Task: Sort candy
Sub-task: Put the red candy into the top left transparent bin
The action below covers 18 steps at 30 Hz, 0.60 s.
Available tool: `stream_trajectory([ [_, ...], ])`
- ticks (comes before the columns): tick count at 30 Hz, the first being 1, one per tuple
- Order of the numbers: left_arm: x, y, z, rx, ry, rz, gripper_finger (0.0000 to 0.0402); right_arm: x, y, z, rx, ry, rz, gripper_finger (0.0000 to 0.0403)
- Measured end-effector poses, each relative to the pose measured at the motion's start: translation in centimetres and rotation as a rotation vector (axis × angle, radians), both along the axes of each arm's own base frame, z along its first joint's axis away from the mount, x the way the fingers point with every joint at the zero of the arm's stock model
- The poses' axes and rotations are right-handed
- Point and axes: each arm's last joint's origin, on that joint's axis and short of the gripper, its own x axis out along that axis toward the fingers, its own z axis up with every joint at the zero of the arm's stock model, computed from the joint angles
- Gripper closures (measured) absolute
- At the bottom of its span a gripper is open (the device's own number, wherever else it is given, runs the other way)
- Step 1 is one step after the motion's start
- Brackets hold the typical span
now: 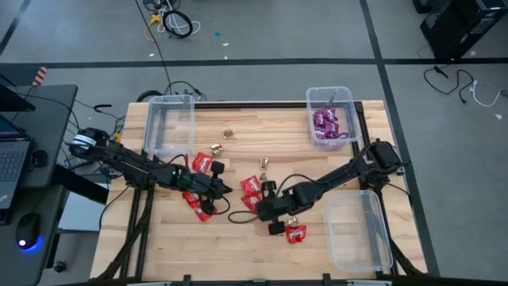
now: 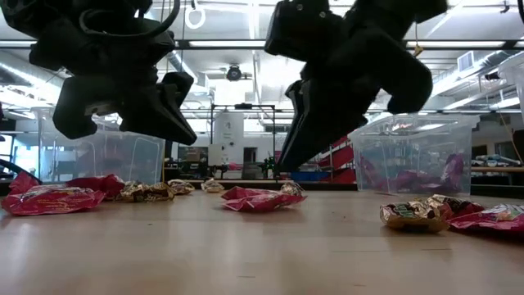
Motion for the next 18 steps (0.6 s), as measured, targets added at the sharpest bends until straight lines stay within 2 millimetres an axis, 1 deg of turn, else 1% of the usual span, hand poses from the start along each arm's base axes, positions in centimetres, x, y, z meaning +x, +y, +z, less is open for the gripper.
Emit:
stream_trajectory([
  [4, 0.1, -0.1, 0.0, -0.012, 0.0, -0.016, 0.0379, 0.0, 0.0, -0.3, -0.043, -0.016, -0.036, 0.0301],
  [10, 0.5, -0.3, -0.7, -0.045, 0.009, -0.031, 0.0379, 0.5, -0.2, -0.7, -0.048, -0.044, -0.049, 0.0241],
  [13, 0.5, -0.3, -0.9, -0.044, 0.012, -0.031, 0.0379, 1.0, 0.0, -1.6, -0.055, -0.056, -0.04, 0.0222],
  [18, 0.6, -0.3, -0.8, -0.048, -0.004, -0.03, 0.0379, 1.1, -0.1, -3.7, -0.077, -0.005, -0.043, 0.0205],
])
